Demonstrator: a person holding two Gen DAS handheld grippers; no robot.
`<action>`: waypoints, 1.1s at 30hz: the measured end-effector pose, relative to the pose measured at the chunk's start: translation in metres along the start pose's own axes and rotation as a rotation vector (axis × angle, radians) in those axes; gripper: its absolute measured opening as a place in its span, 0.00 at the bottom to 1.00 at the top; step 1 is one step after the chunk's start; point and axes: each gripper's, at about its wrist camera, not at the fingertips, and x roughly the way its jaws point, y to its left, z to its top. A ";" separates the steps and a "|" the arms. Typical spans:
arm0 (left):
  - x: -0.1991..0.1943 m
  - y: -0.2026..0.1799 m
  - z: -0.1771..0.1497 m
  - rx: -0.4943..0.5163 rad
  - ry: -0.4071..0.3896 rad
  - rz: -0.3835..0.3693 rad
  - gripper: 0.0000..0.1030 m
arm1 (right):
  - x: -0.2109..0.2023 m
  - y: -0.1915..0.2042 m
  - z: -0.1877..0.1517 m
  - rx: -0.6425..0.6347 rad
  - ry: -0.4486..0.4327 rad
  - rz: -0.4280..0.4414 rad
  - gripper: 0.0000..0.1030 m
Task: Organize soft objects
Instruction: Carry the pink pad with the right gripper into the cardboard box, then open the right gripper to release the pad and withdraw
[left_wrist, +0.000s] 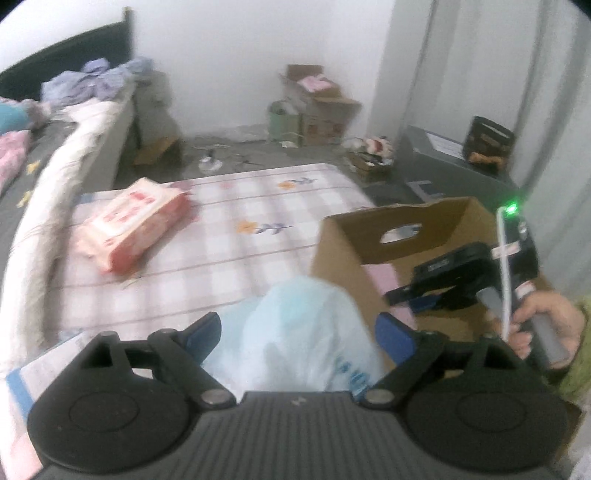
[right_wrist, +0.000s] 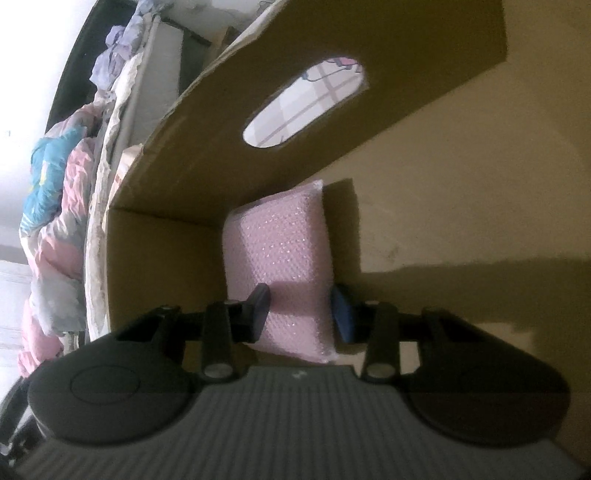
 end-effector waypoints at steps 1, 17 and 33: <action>-0.002 0.002 -0.005 -0.004 -0.003 0.017 0.90 | 0.000 0.001 0.001 -0.011 -0.003 -0.004 0.37; -0.048 0.038 -0.074 -0.107 -0.043 0.107 0.92 | -0.077 0.042 -0.013 -0.223 -0.123 -0.082 0.65; -0.117 0.080 -0.141 -0.257 -0.162 0.146 0.92 | -0.180 0.192 -0.167 -0.761 -0.337 -0.137 0.99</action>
